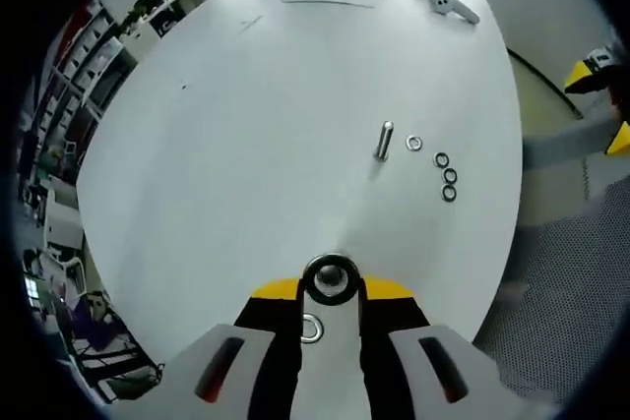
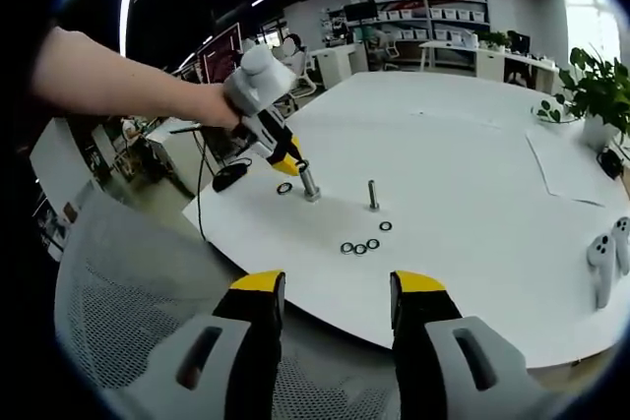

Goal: Place the washer onto the threaded stud by aligning its center hole with the stud, sliding it down to the base, and recovering from edge contact or off-axis alignment until the washer reaches the visible bottom stop.

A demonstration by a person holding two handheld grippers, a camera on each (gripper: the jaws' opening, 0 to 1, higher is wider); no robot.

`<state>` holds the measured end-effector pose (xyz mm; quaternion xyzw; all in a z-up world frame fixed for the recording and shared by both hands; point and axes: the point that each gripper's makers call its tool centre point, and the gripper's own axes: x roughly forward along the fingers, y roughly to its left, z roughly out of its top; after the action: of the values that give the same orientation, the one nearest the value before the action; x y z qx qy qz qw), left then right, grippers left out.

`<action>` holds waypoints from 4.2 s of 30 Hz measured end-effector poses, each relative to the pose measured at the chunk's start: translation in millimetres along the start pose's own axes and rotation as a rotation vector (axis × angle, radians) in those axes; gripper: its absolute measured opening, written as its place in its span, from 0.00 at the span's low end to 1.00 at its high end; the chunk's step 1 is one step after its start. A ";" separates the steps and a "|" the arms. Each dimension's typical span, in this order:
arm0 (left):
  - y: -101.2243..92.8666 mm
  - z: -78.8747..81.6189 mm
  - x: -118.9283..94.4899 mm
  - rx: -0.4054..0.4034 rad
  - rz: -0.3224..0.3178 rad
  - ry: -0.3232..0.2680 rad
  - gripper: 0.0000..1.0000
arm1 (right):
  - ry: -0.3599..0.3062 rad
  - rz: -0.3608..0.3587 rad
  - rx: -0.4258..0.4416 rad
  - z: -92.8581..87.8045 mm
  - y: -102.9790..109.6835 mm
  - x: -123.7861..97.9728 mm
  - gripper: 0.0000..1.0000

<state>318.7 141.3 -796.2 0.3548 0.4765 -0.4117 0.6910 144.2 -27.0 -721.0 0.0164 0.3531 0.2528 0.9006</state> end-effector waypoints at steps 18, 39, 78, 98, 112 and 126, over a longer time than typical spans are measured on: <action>-1.6 -2.5 17.8 0.039 -0.004 0.063 0.19 | 0.000 -0.003 0.002 -0.1 -1.0 0.0 0.45; 0.0 -12.5 55.0 0.030 -0.017 0.137 0.19 | 0.005 0.003 -0.014 -1.2 0.5 0.4 0.45; 18.8 -76.0 37.4 -0.331 0.033 0.073 0.30 | 0.014 0.037 -0.028 -2.5 6.5 1.5 0.43; 23.1 -85.0 48.6 -0.301 0.029 0.103 0.29 | 0.014 0.044 -0.029 -2.1 7.4 2.2 0.41; 15.9 -84.5 49.6 -0.324 -0.012 0.096 0.22 | 0.020 0.045 -0.029 -2.9 7.9 2.9 0.40; -1.3 -79.4 45.5 -0.301 -0.013 0.085 0.21 | 0.021 0.045 -0.029 -3.1 8.2 2.4 0.39</action>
<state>297.9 200.4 -862.9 0.2612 0.5638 -0.3246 0.7131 140.1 -19.1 -723.1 0.0087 0.3582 0.2781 0.8912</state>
